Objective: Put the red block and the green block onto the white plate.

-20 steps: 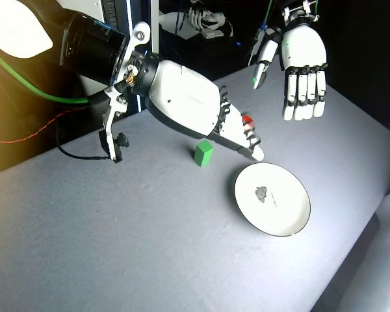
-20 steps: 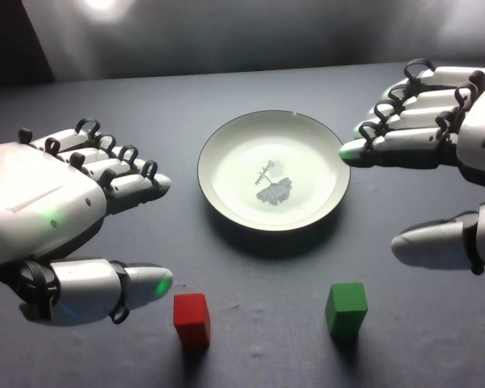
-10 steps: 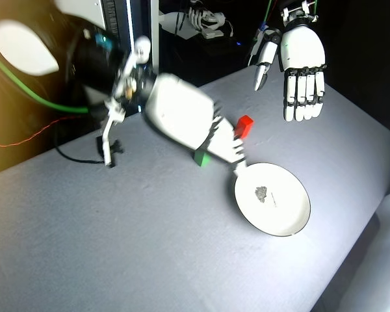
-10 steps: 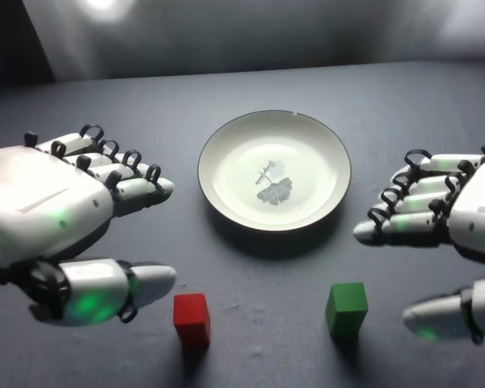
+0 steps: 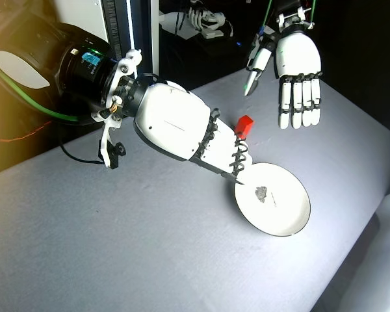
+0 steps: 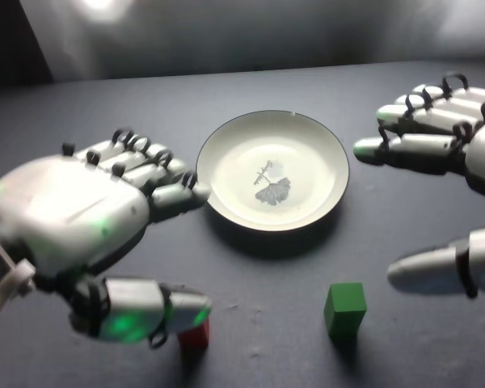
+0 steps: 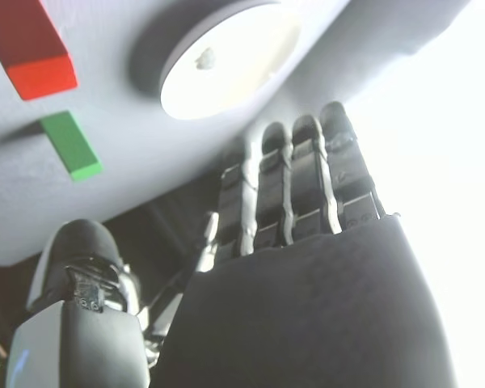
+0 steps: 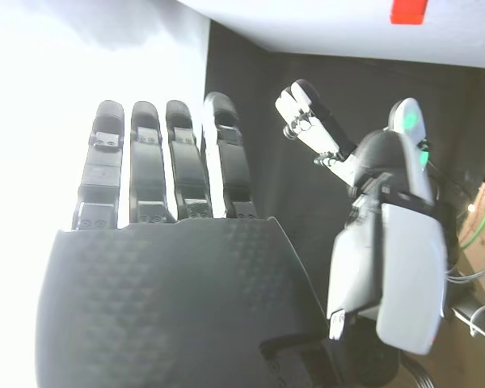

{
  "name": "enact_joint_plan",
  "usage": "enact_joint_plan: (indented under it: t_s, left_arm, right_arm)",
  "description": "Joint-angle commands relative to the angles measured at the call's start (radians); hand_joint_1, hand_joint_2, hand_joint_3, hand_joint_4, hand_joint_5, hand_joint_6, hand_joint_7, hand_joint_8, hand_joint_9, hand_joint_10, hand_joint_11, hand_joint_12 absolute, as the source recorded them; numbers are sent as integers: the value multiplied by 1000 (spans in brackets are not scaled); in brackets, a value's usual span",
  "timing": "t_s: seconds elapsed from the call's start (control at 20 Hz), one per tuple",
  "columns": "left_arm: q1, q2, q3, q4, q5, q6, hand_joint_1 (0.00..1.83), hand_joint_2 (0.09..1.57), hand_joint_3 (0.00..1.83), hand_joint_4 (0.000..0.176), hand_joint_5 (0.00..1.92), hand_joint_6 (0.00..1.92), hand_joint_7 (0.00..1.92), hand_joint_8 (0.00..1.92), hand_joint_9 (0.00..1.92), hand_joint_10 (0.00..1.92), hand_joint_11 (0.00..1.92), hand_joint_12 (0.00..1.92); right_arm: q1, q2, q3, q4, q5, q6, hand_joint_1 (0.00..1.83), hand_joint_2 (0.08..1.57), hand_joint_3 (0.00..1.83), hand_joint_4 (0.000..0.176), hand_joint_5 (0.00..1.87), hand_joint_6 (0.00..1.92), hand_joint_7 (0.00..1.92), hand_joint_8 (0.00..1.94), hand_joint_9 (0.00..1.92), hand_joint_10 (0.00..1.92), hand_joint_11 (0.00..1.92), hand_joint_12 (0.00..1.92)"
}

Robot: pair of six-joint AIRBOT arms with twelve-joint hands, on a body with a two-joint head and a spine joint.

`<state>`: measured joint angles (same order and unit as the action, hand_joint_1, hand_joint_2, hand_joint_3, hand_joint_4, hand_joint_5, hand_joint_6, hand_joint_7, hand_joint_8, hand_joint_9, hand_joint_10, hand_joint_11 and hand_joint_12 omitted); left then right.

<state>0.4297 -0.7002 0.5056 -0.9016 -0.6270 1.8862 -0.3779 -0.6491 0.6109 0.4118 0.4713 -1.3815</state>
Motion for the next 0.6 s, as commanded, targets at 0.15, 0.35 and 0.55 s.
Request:
enact_joint_plan:
  t_s: [0.15, 0.35, 0.55]
  left_arm:
    - [51, -10, -29, -8, -196, -8, 339, 994, 0, 101, 379, 7, 97, 1, 0, 0, 0, 174]
    - [81, -33, -39, -35, -232, -16, 435, 974, 0, 108, 559, 7, 159, 1, 5, 1, 0, 248]
    - [99, -70, -39, -42, -268, -32, 436, 1013, 1, 114, 620, 6, 241, 2, 36, 3, 0, 221]
  right_arm:
    - [37, -28, -59, 223, 93, -261, 308, 816, 0, 167, 146, 0, 0, 0, 0, 0, 0, 0]
    - [77, -105, -77, 522, 140, -564, 476, 814, 2, 176, 274, 18, 0, 0, 0, 0, 0, 0]
    - [95, -167, -76, 655, 201, -721, 531, 842, 3, 176, 423, 15, 0, 0, 0, 0, 0, 0]
